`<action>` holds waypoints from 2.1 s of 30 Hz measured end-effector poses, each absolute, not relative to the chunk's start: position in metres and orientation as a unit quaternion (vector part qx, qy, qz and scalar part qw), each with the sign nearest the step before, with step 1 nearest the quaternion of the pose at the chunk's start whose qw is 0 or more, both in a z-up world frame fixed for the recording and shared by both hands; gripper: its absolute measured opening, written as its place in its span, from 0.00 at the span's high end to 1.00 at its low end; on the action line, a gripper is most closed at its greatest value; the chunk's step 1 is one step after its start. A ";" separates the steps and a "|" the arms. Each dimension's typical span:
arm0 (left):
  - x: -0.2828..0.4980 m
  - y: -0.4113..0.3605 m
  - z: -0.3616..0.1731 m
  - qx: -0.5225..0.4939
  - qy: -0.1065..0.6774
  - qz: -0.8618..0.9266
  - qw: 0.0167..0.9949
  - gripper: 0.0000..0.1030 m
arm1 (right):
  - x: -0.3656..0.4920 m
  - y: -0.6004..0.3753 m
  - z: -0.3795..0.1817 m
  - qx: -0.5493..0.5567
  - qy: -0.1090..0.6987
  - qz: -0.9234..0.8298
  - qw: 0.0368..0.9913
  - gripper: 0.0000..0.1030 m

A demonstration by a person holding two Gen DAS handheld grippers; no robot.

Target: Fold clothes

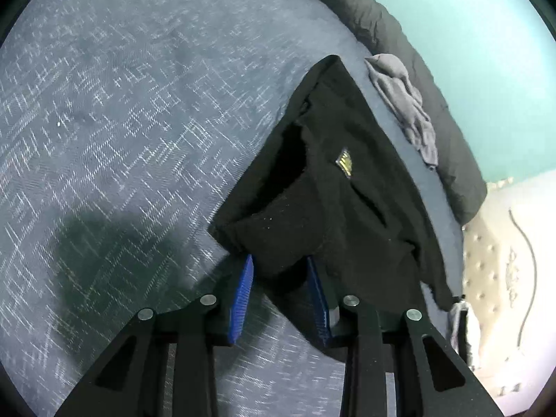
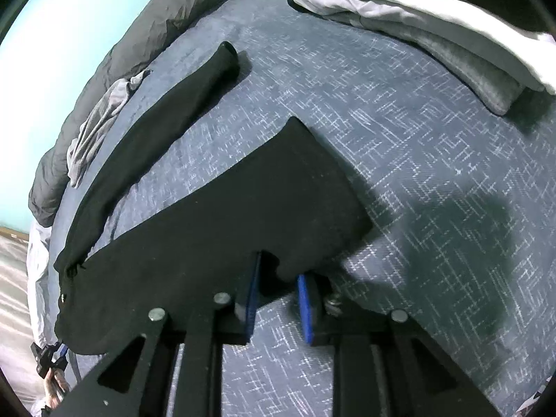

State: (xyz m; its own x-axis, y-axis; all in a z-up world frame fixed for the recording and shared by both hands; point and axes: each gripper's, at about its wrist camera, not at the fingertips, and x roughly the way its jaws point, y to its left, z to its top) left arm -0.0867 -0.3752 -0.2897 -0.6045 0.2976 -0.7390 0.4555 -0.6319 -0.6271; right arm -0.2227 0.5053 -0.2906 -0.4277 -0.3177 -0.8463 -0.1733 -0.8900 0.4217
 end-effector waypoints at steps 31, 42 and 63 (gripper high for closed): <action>-0.115 -0.366 -0.234 0.403 0.397 -0.825 0.015 0.91 | -0.246 0.495 -0.243 0.493 -0.227 -0.832 0.116 0.96; -0.233 -0.362 -0.164 0.390 0.348 -0.853 0.013 0.92 | -0.352 0.476 -0.197 0.466 -0.206 -0.853 0.118 0.96; -0.416 -0.392 -0.250 0.425 0.379 -0.819 0.070 0.86 | -0.561 0.432 -0.277 0.516 -0.180 -0.836 0.047 0.90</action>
